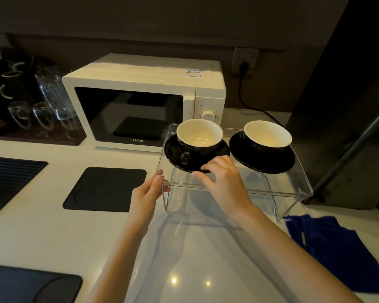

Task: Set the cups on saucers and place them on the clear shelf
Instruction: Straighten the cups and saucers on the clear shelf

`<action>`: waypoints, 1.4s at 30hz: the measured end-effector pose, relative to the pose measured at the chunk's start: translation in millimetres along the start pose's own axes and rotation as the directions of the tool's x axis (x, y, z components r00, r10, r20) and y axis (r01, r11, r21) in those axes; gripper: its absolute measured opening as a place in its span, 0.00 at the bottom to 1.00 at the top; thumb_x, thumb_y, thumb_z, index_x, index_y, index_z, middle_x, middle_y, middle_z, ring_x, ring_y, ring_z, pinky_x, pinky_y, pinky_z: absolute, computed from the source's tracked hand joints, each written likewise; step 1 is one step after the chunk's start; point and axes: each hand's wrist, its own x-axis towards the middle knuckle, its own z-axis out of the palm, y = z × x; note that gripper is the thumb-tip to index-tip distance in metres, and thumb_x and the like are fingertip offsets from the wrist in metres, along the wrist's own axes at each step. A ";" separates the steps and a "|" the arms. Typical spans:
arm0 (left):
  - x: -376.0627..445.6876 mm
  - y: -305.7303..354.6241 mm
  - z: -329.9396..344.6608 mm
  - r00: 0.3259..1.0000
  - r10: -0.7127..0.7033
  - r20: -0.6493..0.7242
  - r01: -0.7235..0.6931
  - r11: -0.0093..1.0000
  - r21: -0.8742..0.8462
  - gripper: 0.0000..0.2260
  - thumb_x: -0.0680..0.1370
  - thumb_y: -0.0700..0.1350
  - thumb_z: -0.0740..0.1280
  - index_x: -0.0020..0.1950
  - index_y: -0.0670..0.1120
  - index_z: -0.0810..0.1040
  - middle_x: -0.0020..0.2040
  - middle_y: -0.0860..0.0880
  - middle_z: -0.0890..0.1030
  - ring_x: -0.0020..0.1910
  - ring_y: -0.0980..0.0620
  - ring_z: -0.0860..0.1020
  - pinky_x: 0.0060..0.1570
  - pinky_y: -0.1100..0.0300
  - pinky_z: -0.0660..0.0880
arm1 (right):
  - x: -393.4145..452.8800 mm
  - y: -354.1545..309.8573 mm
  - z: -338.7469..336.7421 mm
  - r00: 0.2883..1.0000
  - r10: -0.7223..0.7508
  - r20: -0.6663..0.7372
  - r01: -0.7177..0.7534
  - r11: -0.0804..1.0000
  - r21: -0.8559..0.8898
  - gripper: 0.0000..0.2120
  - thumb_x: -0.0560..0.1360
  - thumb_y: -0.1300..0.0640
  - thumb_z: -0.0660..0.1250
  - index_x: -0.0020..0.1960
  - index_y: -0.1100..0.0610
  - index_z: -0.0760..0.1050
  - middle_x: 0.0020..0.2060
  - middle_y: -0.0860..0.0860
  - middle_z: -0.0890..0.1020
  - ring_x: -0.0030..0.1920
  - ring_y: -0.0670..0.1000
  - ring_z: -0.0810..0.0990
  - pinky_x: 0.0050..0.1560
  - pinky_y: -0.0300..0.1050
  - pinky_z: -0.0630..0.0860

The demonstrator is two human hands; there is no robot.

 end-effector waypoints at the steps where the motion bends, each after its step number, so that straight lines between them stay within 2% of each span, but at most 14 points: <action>1: 0.1 -0.3 0.0 1.000 0.003 0.003 -0.003 1.000 -0.001 0.13 0.78 0.47 0.58 0.39 0.49 0.80 0.67 0.47 0.73 0.61 0.43 0.75 0.65 0.46 0.69 | 2.7 0.6 -0.3 1.000 -0.001 0.004 0.001 1.000 0.005 0.10 0.70 0.56 0.70 0.47 0.63 0.79 0.44 0.57 0.82 0.50 0.53 0.76 0.46 0.40 0.73; 15: 0.0 0.3 -0.1 1.000 0.010 0.007 -0.009 0.999 -0.046 0.12 0.78 0.47 0.58 0.37 0.54 0.78 0.65 0.40 0.75 0.59 0.43 0.76 0.58 0.56 0.71 | 22.0 3.8 -3.2 0.991 0.097 0.094 -0.107 0.988 0.110 0.10 0.70 0.57 0.70 0.48 0.62 0.81 0.47 0.57 0.82 0.51 0.51 0.75 0.48 0.40 0.72; 18: 0.2 0.6 -0.5 1.000 0.009 0.006 -0.009 0.999 -0.049 0.12 0.78 0.47 0.58 0.38 0.55 0.78 0.64 0.39 0.76 0.59 0.44 0.76 0.57 0.56 0.71 | 23.2 3.3 -4.4 0.988 0.108 0.110 -0.121 0.986 0.113 0.10 0.70 0.56 0.70 0.48 0.61 0.81 0.46 0.56 0.82 0.49 0.47 0.72 0.48 0.39 0.69; 21: 0.1 0.3 -0.6 1.000 0.009 0.014 -0.008 0.999 -0.052 0.12 0.78 0.47 0.58 0.38 0.55 0.78 0.64 0.39 0.75 0.59 0.43 0.76 0.59 0.56 0.70 | 24.2 2.3 -5.7 0.986 0.119 0.118 -0.132 0.985 0.109 0.10 0.70 0.56 0.70 0.48 0.61 0.81 0.47 0.56 0.82 0.50 0.49 0.74 0.49 0.39 0.69; 24: 0.0 -0.1 -0.7 1.000 0.005 0.019 -0.004 0.999 -0.054 0.12 0.78 0.47 0.59 0.37 0.54 0.78 0.64 0.39 0.75 0.61 0.43 0.74 0.61 0.54 0.70 | 25.5 0.8 -6.0 0.985 0.135 0.104 -0.141 0.989 0.055 0.11 0.71 0.54 0.70 0.49 0.59 0.80 0.48 0.55 0.82 0.52 0.51 0.75 0.48 0.39 0.68; 27: -0.1 -0.3 -0.4 1.000 -0.002 0.023 0.003 0.998 -0.064 0.12 0.78 0.47 0.59 0.38 0.54 0.78 0.64 0.40 0.76 0.60 0.44 0.75 0.59 0.56 0.70 | 26.6 -2.0 -6.6 0.990 0.122 0.075 -0.115 0.989 -0.096 0.13 0.71 0.50 0.68 0.51 0.57 0.80 0.50 0.52 0.83 0.53 0.50 0.75 0.47 0.40 0.68; 30: 1.2 -2.9 -1.8 1.000 -0.006 0.025 0.008 0.997 -0.074 0.10 0.77 0.47 0.60 0.41 0.53 0.79 0.58 0.42 0.79 0.58 0.45 0.77 0.58 0.56 0.71 | 24.2 -11.4 -2.8 0.999 0.051 0.010 -0.049 0.988 -0.150 0.14 0.72 0.49 0.67 0.53 0.57 0.79 0.50 0.53 0.83 0.54 0.51 0.75 0.49 0.42 0.72; 33: 2.9 -7.4 -3.4 0.999 -0.007 0.031 0.008 0.998 -0.055 0.11 0.77 0.50 0.60 0.51 0.48 0.79 0.48 0.47 0.82 0.54 0.49 0.79 0.61 0.53 0.72 | 23.1 -20.1 8.2 0.999 0.005 -0.032 -0.010 0.989 -0.148 0.14 0.71 0.49 0.68 0.49 0.60 0.80 0.45 0.55 0.84 0.49 0.53 0.77 0.46 0.46 0.76; 35: 4.0 -9.0 -4.0 0.999 -0.004 0.035 0.005 0.999 -0.052 0.11 0.77 0.50 0.60 0.52 0.48 0.79 0.47 0.47 0.82 0.52 0.50 0.80 0.60 0.54 0.73 | 24.1 -21.0 11.7 0.999 0.004 -0.040 -0.009 0.992 -0.129 0.12 0.72 0.52 0.68 0.46 0.61 0.80 0.42 0.56 0.83 0.47 0.54 0.77 0.46 0.47 0.77; 39: 5.4 -10.4 -5.4 0.999 -0.003 0.053 0.006 0.998 -0.061 0.10 0.77 0.49 0.59 0.50 0.49 0.79 0.47 0.47 0.82 0.51 0.51 0.80 0.58 0.56 0.73 | 23.5 -14.1 4.6 0.999 0.037 0.008 -0.037 0.999 -0.009 0.09 0.71 0.56 0.69 0.46 0.61 0.81 0.42 0.56 0.83 0.48 0.53 0.76 0.46 0.43 0.72; 42: 6.9 -12.1 -5.7 0.998 -0.008 0.066 0.012 0.998 -0.065 0.10 0.77 0.50 0.60 0.50 0.50 0.79 0.48 0.47 0.82 0.51 0.51 0.80 0.58 0.57 0.73 | 20.3 -1.9 -6.8 0.996 0.085 0.011 -0.086 0.993 0.077 0.08 0.70 0.58 0.71 0.46 0.61 0.82 0.44 0.56 0.83 0.49 0.52 0.75 0.44 0.34 0.67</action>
